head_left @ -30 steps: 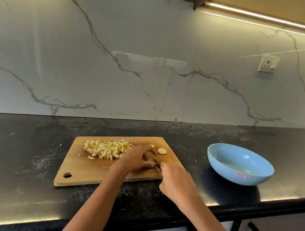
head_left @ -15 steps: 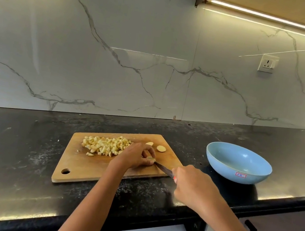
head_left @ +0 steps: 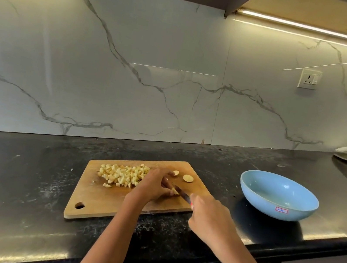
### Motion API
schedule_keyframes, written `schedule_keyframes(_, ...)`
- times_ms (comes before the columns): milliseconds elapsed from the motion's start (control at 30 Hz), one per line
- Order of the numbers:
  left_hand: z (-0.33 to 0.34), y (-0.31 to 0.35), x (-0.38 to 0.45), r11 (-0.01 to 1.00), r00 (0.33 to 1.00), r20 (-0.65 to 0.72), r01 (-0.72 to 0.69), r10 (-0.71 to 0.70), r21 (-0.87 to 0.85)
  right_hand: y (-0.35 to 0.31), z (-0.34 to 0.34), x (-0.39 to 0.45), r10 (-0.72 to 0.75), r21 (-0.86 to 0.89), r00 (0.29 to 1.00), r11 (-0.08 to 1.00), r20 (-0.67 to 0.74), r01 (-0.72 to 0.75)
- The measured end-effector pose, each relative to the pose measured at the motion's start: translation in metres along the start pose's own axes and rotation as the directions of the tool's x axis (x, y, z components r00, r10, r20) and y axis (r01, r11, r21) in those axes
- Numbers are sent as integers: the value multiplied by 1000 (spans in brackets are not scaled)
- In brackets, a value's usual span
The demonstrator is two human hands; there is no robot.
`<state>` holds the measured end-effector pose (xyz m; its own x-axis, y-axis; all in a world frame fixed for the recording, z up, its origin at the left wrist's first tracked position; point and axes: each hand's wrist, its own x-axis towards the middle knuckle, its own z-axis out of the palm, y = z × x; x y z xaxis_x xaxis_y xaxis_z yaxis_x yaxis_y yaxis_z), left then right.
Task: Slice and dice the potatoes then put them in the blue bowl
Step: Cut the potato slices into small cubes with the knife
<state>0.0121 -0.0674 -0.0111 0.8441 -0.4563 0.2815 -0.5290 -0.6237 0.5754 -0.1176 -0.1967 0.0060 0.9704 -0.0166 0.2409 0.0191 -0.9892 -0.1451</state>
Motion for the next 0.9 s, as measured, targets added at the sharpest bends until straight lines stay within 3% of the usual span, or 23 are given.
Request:
schedule_keyframes(633, 3, 1, 2, 993, 995, 81, -66, 58, 100, 5, 9, -4, -53, -8, 995, 999, 81, 54)
schedule_keyframes(900, 3, 0, 3, 994, 996, 51, -70, 66, 87, 20, -22, -21, -45, -95, 992, 994, 121, 57)
